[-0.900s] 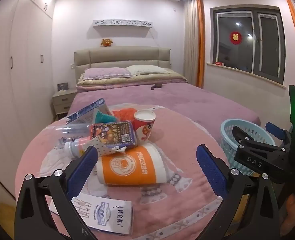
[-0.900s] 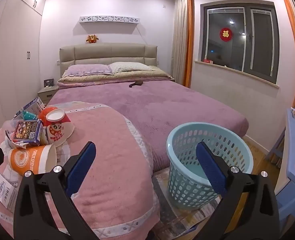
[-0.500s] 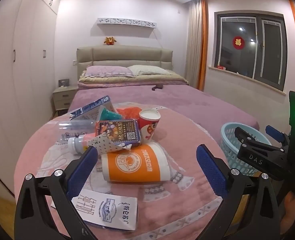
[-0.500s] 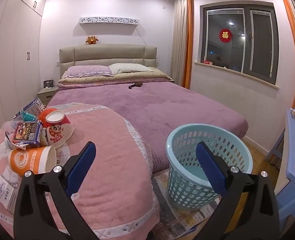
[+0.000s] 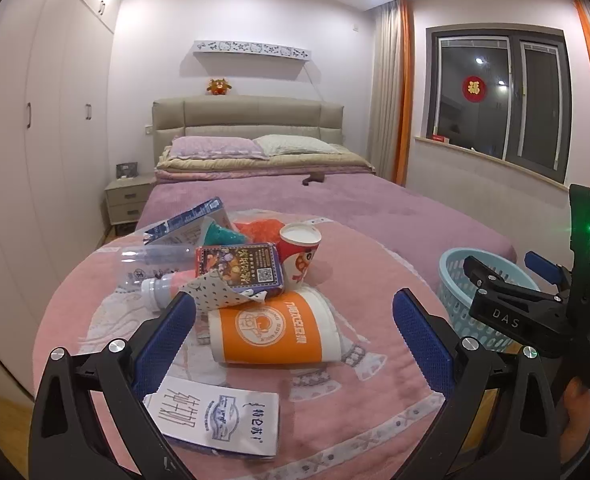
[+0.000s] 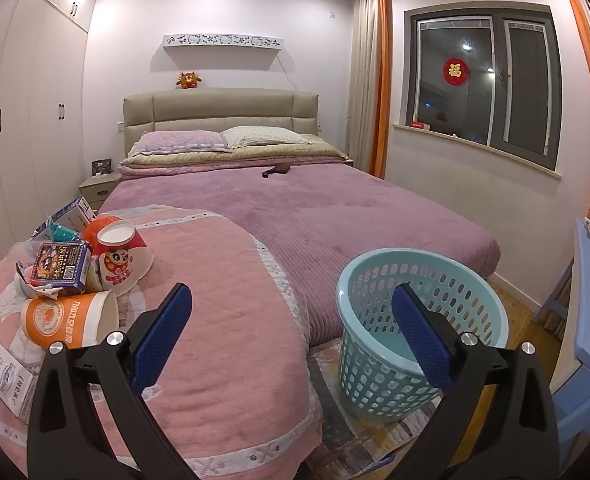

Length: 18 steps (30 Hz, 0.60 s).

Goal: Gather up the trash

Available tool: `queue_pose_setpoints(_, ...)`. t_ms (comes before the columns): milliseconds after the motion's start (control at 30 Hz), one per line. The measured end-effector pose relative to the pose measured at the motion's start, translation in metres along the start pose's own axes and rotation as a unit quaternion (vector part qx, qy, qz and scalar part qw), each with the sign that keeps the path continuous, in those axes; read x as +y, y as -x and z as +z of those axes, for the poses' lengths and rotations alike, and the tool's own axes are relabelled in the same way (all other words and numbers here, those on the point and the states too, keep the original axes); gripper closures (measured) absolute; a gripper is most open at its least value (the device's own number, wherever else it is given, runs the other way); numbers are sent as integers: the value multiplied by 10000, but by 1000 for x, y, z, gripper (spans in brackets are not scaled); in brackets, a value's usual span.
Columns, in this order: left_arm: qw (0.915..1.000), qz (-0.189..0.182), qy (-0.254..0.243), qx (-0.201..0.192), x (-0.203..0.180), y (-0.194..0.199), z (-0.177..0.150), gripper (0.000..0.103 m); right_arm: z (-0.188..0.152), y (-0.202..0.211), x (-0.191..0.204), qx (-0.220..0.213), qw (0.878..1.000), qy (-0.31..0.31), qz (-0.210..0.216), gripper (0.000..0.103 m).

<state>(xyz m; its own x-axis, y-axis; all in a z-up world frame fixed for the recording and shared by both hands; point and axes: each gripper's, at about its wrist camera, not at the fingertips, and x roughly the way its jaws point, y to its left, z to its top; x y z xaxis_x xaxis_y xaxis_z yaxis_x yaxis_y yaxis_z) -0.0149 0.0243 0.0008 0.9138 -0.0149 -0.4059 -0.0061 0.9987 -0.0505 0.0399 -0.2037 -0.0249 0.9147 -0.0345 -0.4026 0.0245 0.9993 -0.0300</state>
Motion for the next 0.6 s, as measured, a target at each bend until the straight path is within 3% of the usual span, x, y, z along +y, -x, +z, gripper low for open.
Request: queue_pose_setpoints(600,9999,37,91,-122,7,8,2,7,0,1,-2,-13,9999,-103,74,8)
